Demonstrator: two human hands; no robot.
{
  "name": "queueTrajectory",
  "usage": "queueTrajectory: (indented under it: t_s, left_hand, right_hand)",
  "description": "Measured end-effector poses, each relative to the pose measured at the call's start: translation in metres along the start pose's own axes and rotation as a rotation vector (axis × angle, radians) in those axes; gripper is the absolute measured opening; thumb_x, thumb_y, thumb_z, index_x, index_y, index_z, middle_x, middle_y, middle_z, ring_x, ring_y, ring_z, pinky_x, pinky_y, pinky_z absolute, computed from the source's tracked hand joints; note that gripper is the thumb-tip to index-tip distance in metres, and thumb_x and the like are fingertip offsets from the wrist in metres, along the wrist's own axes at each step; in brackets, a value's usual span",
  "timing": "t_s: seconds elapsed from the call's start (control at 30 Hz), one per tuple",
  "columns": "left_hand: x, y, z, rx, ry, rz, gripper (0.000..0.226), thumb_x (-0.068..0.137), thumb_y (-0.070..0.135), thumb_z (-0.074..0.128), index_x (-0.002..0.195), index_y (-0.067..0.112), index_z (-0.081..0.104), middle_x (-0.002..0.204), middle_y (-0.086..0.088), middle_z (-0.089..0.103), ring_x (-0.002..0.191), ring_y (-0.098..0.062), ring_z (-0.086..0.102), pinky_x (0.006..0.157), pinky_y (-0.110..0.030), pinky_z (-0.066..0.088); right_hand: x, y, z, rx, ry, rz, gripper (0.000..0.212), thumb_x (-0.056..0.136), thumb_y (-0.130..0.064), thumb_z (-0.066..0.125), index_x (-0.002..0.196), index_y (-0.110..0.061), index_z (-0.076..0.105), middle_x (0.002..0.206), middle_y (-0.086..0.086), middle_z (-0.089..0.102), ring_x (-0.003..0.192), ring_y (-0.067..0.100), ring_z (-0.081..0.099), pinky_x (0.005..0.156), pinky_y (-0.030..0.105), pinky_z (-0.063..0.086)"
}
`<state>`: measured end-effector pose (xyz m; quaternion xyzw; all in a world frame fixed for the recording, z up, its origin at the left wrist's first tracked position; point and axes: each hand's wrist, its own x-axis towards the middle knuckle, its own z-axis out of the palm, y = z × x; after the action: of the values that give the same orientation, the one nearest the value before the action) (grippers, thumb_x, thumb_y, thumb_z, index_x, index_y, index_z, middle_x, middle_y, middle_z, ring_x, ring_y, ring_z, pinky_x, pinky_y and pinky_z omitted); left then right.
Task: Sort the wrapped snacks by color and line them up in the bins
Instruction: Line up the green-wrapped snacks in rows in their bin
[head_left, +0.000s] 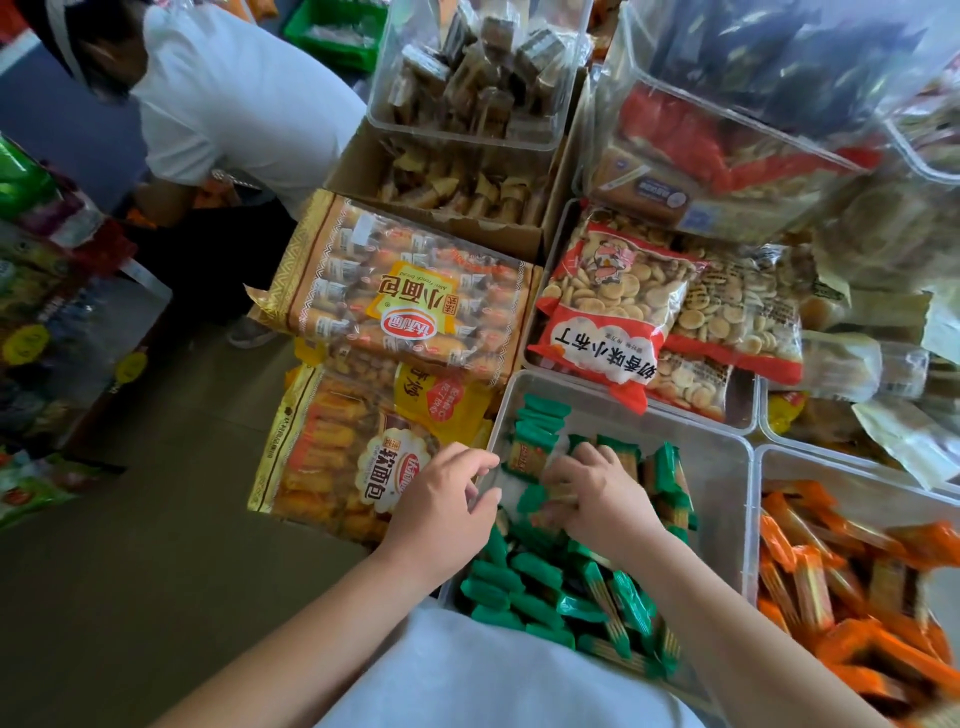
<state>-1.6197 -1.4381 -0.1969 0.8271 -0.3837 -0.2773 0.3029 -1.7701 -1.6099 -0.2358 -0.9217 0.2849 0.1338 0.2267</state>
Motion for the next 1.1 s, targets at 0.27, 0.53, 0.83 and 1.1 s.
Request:
queueTrajectory:
  t_s: [0.27,0.53,0.83,1.1]
  left_hand:
    - [0.006,0.020,0.004,-0.176,-0.035,0.004,0.028,0.095,0.032,0.075,0.122,0.033,0.070,0.105,0.020,0.069,0.092,0.001,0.066,0.074,-0.011,0.053]
    - [0.018,0.016,0.004,-0.152,-0.043,-0.010,0.035,0.099,0.022,0.069,0.134,0.024,0.068,0.112,0.017,0.067,0.093,0.005,0.063,0.075,-0.009,0.050]
    - [0.011,-0.010,-0.009,-0.098,0.072,-0.120,0.041,0.099,0.022,0.068,0.139,0.026,0.061,0.111,0.014,0.063,0.090,-0.003,0.063,0.076,-0.018,0.057]
    - [-0.001,-0.012,-0.004,-0.105,0.038,-0.130,0.041,0.097,0.023,0.070,0.138,0.025,0.063,0.108,0.014,0.061,0.088,-0.007,0.064,0.079,-0.026,0.060]
  right_hand:
    - [-0.036,-0.033,-0.045,1.268,0.020,0.243,0.024,0.093,-0.019,0.076,0.117,-0.016,0.070,0.103,0.003,0.080,0.094,0.025,0.077,0.086,0.047,0.064]
    - [-0.029,-0.015,-0.041,1.026,0.131,0.268,0.023,0.095,-0.021,0.076,0.117,-0.023,0.070,0.091,0.005,0.077,0.078,0.024,0.075,0.072,0.049,0.064]
    - [0.020,-0.031,0.006,0.876,0.166,0.412,0.033,0.092,-0.018,0.078,0.124,-0.022,0.070,0.111,-0.003,0.062,0.097,0.013,0.064,0.078,0.016,0.047]
    - [0.012,-0.032,0.015,0.685,0.281,0.444,0.027,0.090,-0.014,0.079,0.101,-0.018,0.055,0.093,-0.007,0.064,0.083,0.015,0.062,0.065,0.026,0.048]
